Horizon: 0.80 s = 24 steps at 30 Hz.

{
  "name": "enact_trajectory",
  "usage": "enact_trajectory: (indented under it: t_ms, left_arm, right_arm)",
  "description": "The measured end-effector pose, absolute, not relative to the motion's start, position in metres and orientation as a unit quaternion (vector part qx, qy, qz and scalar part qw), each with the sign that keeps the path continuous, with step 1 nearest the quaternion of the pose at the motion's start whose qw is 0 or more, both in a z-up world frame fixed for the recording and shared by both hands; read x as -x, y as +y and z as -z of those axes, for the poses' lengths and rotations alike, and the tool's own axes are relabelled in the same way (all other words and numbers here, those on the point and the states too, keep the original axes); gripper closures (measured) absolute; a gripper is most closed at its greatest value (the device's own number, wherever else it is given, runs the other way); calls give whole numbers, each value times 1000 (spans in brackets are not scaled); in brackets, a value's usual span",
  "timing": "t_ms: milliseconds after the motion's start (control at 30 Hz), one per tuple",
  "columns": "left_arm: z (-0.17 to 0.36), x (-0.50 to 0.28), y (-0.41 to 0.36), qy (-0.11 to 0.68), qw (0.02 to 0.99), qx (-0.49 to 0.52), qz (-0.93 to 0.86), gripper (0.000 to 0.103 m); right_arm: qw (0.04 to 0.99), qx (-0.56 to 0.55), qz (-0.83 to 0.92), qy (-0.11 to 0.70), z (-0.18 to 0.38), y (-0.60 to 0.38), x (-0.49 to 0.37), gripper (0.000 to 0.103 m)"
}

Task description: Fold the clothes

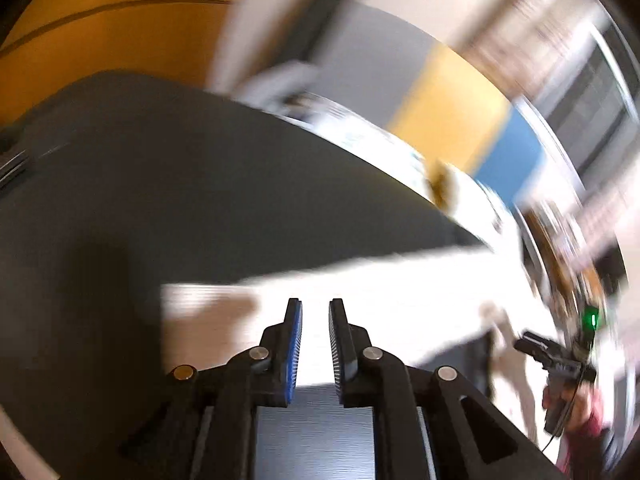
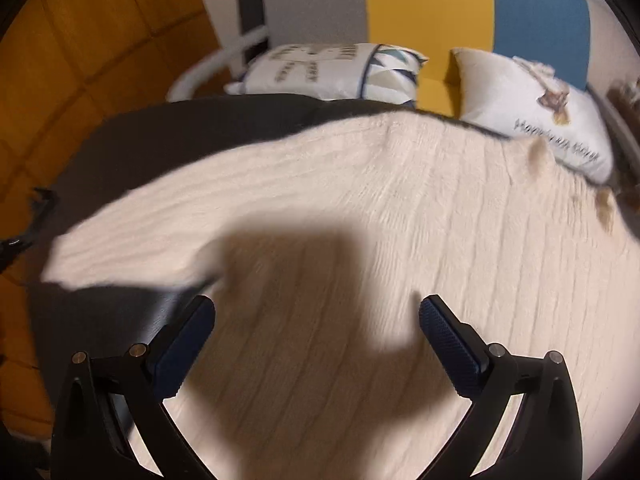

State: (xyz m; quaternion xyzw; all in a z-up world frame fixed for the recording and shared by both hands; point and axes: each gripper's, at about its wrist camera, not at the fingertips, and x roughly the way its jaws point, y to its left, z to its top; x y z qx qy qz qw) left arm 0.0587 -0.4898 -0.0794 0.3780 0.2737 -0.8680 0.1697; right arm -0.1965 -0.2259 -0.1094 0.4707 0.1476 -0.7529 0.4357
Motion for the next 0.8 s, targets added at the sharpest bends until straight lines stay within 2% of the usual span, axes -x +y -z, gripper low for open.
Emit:
enact_trajectory:
  t_ms: [133,200,367,500,600,800]
  left_arm:
    - [92,13,-437,172,129,-427,878,90]
    - [98,33,-422,148,109,-439,880,90]
    - [118,56,-443,102,146,-486,856,89]
    - [120,44,-483,149,185,-487,840,89]
    - [102,35,-475,181,184,-462,848,93]
    - [54,77,-374,179,39,-398,899,91]
  right_arm:
    - [442,-462,742,203,115,-196,160,0]
    - [429,-455,745,231,122,-186,144,0]
    - [441,-439,745,242,127,-167,127,0]
    - [463,-430,738,238,129,-156,127,0]
    - [461,-422,743,240,128,-156,126,0]
    - [444,-422,752,244,122,-161,118,0]
